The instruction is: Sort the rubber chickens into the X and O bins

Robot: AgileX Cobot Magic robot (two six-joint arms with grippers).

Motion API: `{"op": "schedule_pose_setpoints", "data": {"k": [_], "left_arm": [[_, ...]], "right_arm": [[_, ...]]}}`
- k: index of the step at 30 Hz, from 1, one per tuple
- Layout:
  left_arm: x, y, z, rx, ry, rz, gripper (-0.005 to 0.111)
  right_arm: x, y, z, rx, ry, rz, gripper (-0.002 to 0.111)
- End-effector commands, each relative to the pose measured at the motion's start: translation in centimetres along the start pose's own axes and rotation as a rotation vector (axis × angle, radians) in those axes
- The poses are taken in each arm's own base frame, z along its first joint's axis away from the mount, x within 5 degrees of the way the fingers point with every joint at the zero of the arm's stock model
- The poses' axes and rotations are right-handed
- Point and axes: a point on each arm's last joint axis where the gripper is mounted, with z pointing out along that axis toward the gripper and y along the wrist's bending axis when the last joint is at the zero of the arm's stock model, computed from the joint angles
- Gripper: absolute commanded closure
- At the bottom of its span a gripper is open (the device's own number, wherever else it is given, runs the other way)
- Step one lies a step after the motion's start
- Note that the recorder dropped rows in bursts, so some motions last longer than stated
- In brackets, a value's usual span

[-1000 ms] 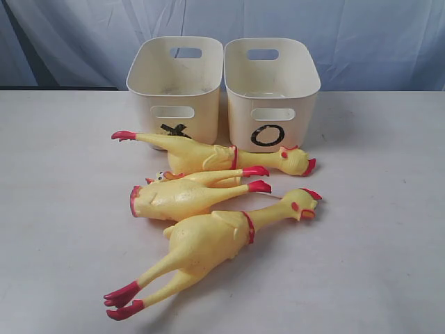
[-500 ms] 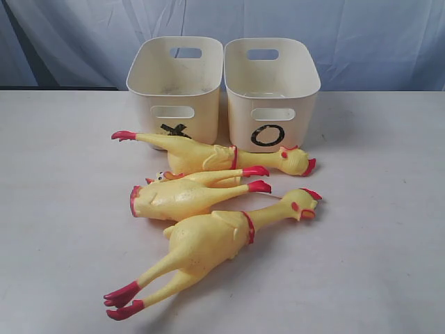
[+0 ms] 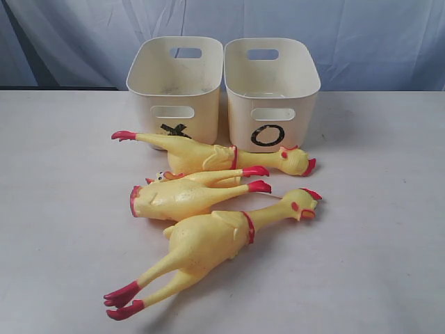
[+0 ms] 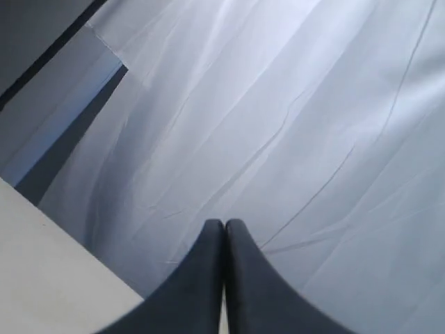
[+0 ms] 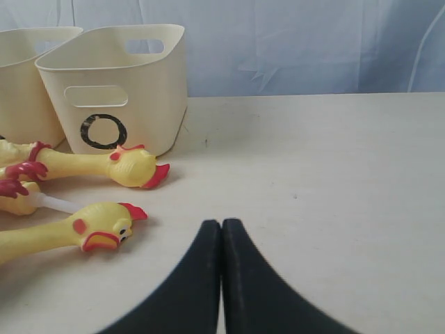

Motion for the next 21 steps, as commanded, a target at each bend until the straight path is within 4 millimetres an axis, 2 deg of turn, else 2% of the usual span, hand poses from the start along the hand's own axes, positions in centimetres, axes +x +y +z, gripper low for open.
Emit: {"op": "schedule_pose_setpoints", "data": {"k": [1,6,11,17,21], "left_arm": [[-0.5,-1.1,0.0,0.048,0.021,-0.004,0.107],[-1.8,-3.3,0.0,0.103,0.086,0.132,0.107],[-3.1,-4.9,0.8,0.103,0.114,0.162,0.107],[-4.2,-6.7,3.3,0.064,0.203,0.238,0.107],[-4.6,-7.7,5.7,0.025,0.291,0.340,0.107]], "right_arm": [[-0.1,0.0,0.0,0.001,-0.011,-0.001,0.108],[-0.1,0.0,0.0,0.001,-0.011,-0.001,0.108],[-0.1,0.0,0.0,0.001,-0.011,-0.001,0.108],[-0.1,0.0,0.0,0.001,-0.011,-0.001,0.108],[-0.1,0.0,0.0,0.001,-0.011,-0.001,0.108]]}}
